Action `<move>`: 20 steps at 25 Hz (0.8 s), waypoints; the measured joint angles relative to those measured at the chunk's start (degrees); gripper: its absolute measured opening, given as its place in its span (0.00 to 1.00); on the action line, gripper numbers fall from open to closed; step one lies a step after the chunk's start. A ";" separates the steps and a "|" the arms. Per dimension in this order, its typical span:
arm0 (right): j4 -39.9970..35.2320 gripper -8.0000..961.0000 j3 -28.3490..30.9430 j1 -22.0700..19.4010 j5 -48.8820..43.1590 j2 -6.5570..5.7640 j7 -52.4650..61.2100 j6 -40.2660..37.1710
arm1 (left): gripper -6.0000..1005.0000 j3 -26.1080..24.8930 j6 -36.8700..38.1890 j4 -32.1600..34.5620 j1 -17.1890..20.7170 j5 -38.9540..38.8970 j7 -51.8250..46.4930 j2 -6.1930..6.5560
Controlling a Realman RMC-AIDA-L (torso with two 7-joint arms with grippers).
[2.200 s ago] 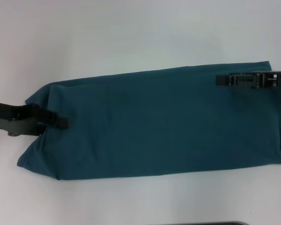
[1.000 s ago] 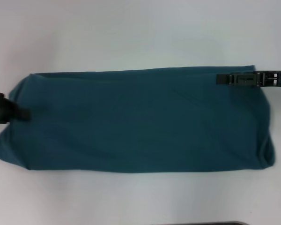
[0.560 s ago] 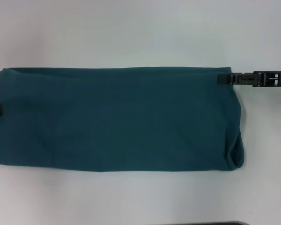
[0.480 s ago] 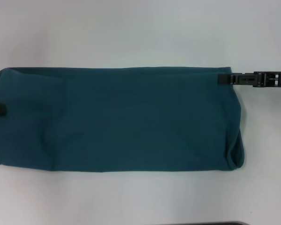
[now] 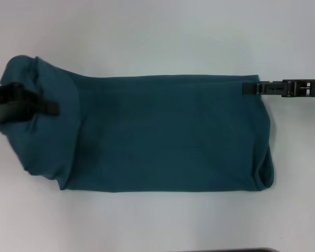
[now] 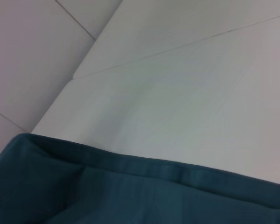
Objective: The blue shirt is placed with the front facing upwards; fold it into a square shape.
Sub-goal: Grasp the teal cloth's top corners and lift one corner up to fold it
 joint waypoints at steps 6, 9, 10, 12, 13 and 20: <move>0.00 0.93 -0.09 0.15 0.00 0.03 0.18 0.00 | 0.09 3.37 -0.14 -6.41 -0.38 0.43 -1.18 -3.72; 0.00 0.93 -0.12 -0.08 0.00 0.03 0.19 -0.01 | 0.09 4.36 -0.20 -6.84 -0.65 0.43 -1.88 -3.81; 0.00 0.93 -0.12 -0.18 0.01 0.03 0.18 -0.01 | 0.09 4.73 -0.31 -6.87 -0.88 0.38 -2.06 -3.82; 0.00 0.93 -0.13 -0.36 0.01 0.03 0.19 -0.03 | 0.09 4.89 -0.45 -6.81 -0.91 0.37 -2.07 -3.80; 0.00 0.93 -0.13 -0.43 0.01 0.03 0.18 -0.05 | 0.09 4.93 -0.51 -6.78 -0.91 0.37 -2.08 -3.77; 0.00 0.93 -0.13 -0.59 0.01 0.12 0.12 -0.06 | 0.09 4.99 -0.18 -7.71 -1.01 -0.09 -2.52 -4.27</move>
